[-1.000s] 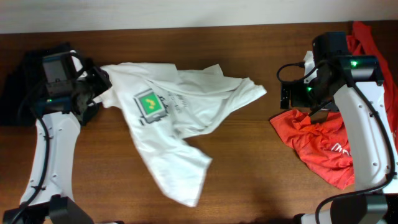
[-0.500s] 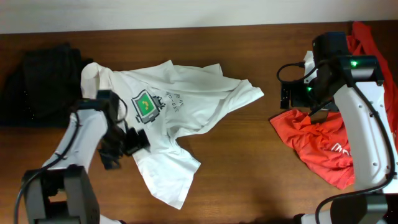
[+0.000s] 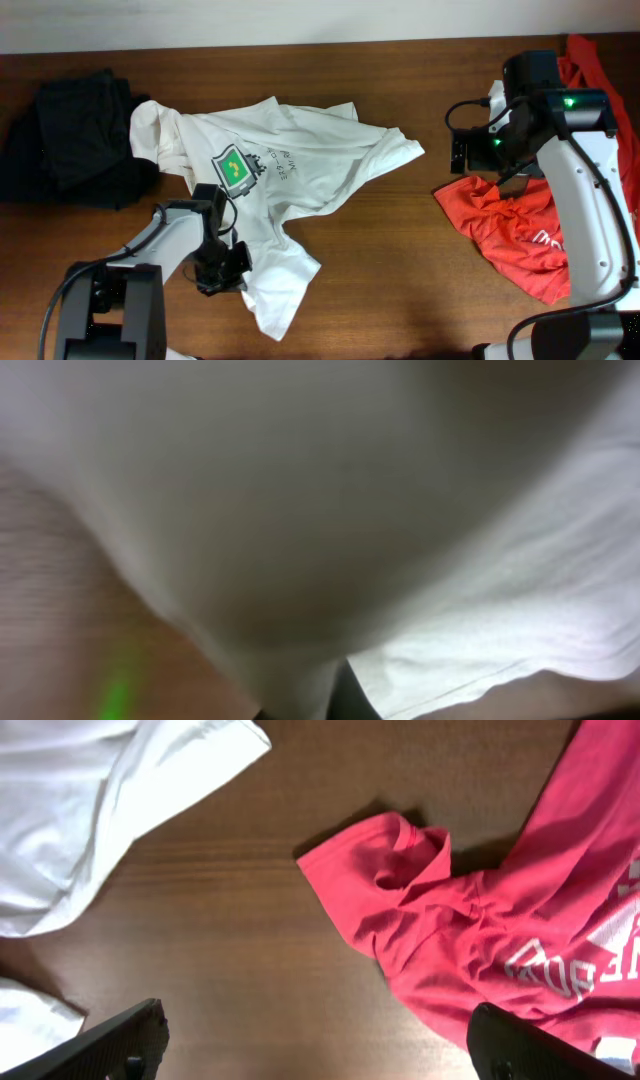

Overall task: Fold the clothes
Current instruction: 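Grasp the white T-shirt's left edge with the left gripper, then grasp the white T-shirt's right edge with the right gripper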

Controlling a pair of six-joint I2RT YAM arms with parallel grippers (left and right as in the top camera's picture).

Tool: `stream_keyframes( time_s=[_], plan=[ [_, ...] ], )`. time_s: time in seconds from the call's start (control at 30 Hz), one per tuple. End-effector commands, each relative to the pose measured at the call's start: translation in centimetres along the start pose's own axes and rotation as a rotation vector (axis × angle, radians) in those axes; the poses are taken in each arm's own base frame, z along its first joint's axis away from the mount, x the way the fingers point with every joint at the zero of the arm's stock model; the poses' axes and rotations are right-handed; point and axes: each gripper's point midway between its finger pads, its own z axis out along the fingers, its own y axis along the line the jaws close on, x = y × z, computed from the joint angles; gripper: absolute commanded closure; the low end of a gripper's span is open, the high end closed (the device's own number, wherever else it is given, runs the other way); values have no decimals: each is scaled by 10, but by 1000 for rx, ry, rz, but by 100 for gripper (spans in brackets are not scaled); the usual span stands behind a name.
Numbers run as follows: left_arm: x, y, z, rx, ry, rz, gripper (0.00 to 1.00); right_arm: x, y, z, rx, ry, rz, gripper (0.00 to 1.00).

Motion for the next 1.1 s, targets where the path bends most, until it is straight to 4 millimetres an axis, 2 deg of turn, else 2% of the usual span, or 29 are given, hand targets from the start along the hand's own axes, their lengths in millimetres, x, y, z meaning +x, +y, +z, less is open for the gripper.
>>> stream_keyframes(
  time_s=[0.0, 0.1, 0.2, 0.33, 0.4, 0.57, 0.67, 0.83, 0.93, 1.07],
  plan=[
    [-25, 44, -24, -148, -70, -121, 100, 2, 13, 11, -80, 11, 10, 0],
    [-42, 69, -54, -170, -115, -226, 100, 5, 24, 29, -149, 21, 11, 3],
    [-63, 90, -80, -112, -179, -344, 100, 4, 41, 55, -235, 2, -6, 10],
    [-68, 112, -89, -61, -200, -482, 100, 0, 65, 88, -284, -48, -24, 14],
    [-67, 116, -90, -19, -195, -517, 100, -3, 79, 105, -303, -78, -24, 15],
    [-66, 113, -89, 0, -183, -490, 100, -12, 116, 136, -339, -117, -70, 14],
    [-66, 105, -88, -9, -180, -457, 99, -8, 134, 165, -330, -90, -110, 15],
    [-67, 96, -86, -20, -184, -416, 99, -2, 115, 201, -199, -43, -39, 21],
    [-69, 89, -86, -25, -191, -391, 99, -7, 116, 206, -205, -60, -40, 32],
    [-69, 84, -85, -30, -190, -371, 99, -19, 121, 203, -221, -110, -43, 31]
  ],
)
